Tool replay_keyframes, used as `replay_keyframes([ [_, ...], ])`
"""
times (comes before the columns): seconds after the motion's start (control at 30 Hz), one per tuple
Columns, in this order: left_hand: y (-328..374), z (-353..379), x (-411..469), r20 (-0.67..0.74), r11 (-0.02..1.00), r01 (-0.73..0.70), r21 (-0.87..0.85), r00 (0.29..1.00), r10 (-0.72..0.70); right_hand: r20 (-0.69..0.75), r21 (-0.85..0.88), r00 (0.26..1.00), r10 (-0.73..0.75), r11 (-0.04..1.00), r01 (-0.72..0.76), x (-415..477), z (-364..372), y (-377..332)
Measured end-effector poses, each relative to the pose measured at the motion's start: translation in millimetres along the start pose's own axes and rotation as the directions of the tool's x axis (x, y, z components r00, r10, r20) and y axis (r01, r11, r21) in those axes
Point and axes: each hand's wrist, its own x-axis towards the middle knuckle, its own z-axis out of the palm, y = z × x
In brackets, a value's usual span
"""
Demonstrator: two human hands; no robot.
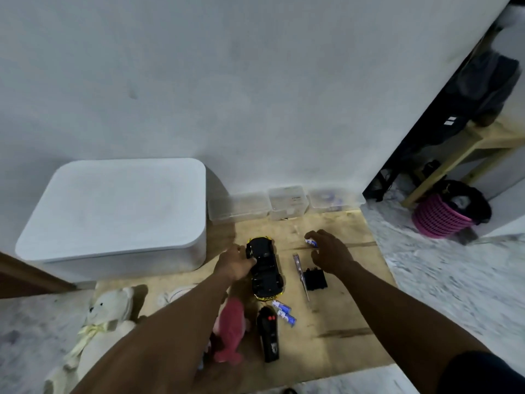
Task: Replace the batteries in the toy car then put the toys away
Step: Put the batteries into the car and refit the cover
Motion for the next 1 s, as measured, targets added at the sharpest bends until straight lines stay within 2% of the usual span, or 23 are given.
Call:
replay_keyframes([
  [0.13, -6, 9, 11, 0.009, 0.996, 0.062, -0.063, 0.998, -0.062, 0.048, -0.024, 0.999, 0.015, 1.0, -0.014, 24, 8, 0],
  [0.3, -7, 18, 17, 0.049, 0.969, 0.095, -0.23, 0.995, -0.086, 0.096, -0.046, 0.995, 0.035, 0.998, -0.031, 46, 18, 5],
  [0.47, -3, 20, 16, 0.052, 0.935, 0.088, -0.343, 0.996, -0.075, 0.05, 0.064, 0.999, 0.02, 0.998, -0.023, 48, 13, 4],
  [0.57, 4, 14, 8, 0.021, 0.899, 0.065, -0.433, 0.998, -0.062, -0.043, 0.145, 0.999, -0.025, 0.989, 0.031, 37, 8, -4],
  [0.63, 10, 6, 2, 0.037, 0.865, 0.075, -0.496, 0.997, -0.066, -0.052, 0.159, 0.996, -0.079, 0.983, 0.087, 26, 5, -13],
  [0.77, 26, -12, -14, 0.063, 0.828, 0.071, -0.557, 0.997, -0.043, 0.081, 0.146, 0.97, -0.229, 0.965, 0.216, -6, 8, -34],
  [0.87, 32, -23, -24, 0.057, 0.841, 0.052, -0.539, 0.998, -0.026, 0.28, 0.007, 0.911, -0.304, 0.949, 0.315, -32, 23, -43],
  [1.0, 35, -35, -34, 0.034, 0.841, 0.028, -0.54, 0.999, -0.012, 0.425, 0.011, 0.828, -0.366, 0.917, 0.4, -56, 42, -47],
])
